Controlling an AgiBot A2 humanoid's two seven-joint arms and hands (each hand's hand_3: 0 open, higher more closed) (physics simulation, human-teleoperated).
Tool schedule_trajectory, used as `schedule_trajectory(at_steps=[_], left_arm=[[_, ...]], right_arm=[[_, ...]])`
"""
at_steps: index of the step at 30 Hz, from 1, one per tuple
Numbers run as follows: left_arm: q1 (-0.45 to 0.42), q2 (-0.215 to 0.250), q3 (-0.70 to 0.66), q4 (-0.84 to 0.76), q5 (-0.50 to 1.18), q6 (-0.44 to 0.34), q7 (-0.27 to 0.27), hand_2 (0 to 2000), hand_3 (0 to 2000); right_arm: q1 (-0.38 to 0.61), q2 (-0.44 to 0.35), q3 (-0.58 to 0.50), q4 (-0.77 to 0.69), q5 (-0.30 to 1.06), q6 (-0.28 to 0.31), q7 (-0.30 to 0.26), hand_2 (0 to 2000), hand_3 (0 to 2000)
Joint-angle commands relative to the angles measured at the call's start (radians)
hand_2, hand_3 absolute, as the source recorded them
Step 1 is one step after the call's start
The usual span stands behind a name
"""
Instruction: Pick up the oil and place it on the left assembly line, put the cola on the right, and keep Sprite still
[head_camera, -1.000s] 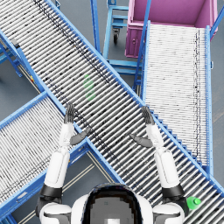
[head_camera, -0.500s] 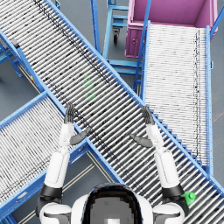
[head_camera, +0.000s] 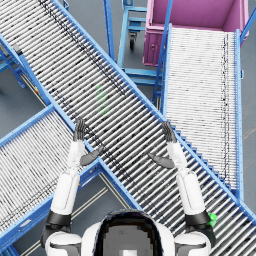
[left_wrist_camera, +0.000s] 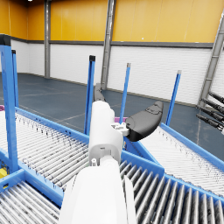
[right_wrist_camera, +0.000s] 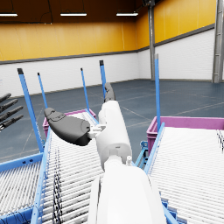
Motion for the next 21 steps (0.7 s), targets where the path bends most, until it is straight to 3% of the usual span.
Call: schedule_trajectory(at_steps=[1,21], left_arm=[[0.0,0.0,0.0,0.0,0.0,0.0,0.0,0,0],[0.0,0.0,0.0,0.0,0.0,0.0,0.0,0,0]], right_arm=[[0.0,0.0,0.0,0.0,0.0,0.0,0.0,0,0],[0.0,0.0,0.0,0.0,0.0,0.0,0.0,0,0]])
